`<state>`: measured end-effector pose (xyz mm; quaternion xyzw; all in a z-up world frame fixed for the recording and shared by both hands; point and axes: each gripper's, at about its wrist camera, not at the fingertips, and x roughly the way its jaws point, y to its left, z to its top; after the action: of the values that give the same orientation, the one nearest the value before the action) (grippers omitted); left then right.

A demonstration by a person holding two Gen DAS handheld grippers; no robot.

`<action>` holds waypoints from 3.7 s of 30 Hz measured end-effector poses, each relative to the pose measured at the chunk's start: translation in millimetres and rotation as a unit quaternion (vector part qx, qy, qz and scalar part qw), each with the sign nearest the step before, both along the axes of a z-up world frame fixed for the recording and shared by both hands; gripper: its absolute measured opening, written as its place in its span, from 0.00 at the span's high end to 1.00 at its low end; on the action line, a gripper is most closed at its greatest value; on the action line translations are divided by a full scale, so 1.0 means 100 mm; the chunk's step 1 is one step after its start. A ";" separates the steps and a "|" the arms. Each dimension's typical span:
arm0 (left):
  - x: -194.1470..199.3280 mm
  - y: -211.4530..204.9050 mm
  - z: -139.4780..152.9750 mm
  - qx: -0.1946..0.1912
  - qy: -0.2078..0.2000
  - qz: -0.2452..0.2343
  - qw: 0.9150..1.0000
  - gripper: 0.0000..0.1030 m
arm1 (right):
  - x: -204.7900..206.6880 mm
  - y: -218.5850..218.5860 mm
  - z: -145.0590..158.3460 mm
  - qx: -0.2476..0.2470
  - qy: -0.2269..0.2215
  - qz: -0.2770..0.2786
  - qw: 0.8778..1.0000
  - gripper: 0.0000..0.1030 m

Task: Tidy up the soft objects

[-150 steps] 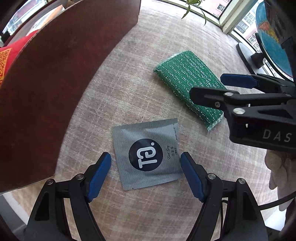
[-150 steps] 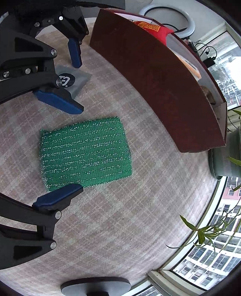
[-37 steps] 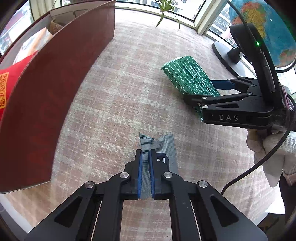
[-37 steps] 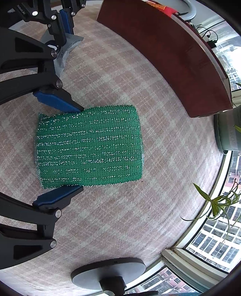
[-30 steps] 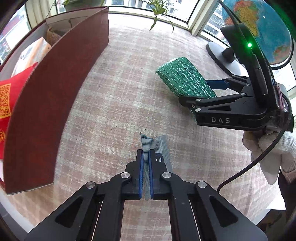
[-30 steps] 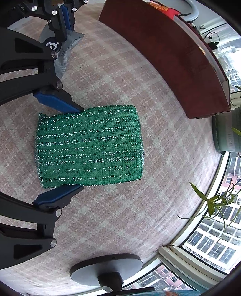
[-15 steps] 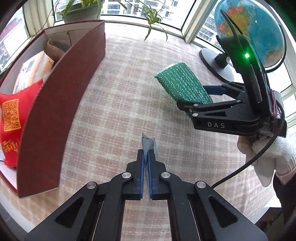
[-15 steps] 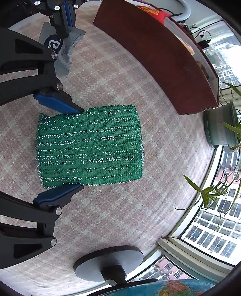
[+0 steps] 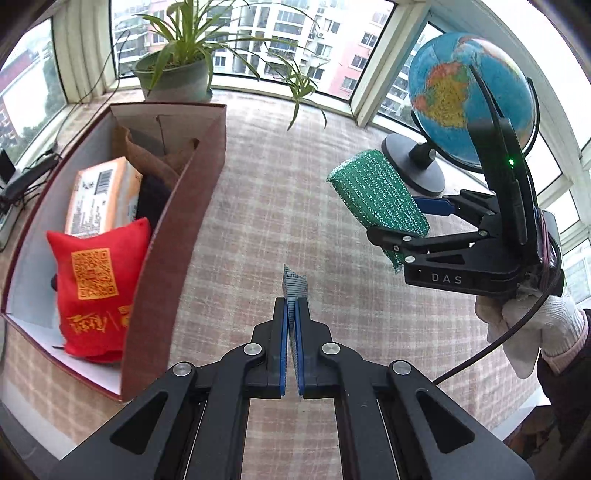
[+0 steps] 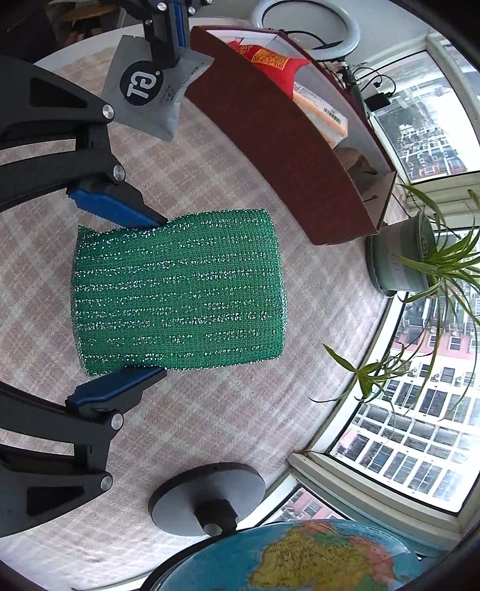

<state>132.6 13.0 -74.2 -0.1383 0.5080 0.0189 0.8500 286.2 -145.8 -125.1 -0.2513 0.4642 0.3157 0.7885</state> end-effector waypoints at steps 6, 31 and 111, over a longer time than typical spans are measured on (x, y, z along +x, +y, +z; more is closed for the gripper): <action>-0.09 0.35 0.30 0.019 -0.028 0.007 0.999 0.97 | -0.18 0.20 0.28 0.006 -0.022 0.008 1.000 0.35; -0.03 1.81 0.82 0.044 -0.088 0.045 0.994 0.97 | -0.52 1.68 0.70 0.038 -0.035 0.011 0.999 0.34; 0.15 2.65 0.51 -0.016 -0.070 0.050 0.996 0.47 | -0.13 2.08 0.68 0.121 0.046 -0.071 0.989 0.13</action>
<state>147.1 278.0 -23.3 -0.1781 0.4399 0.0438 0.8791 273.4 62.3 -57.2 -0.1052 0.4751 0.3242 0.8112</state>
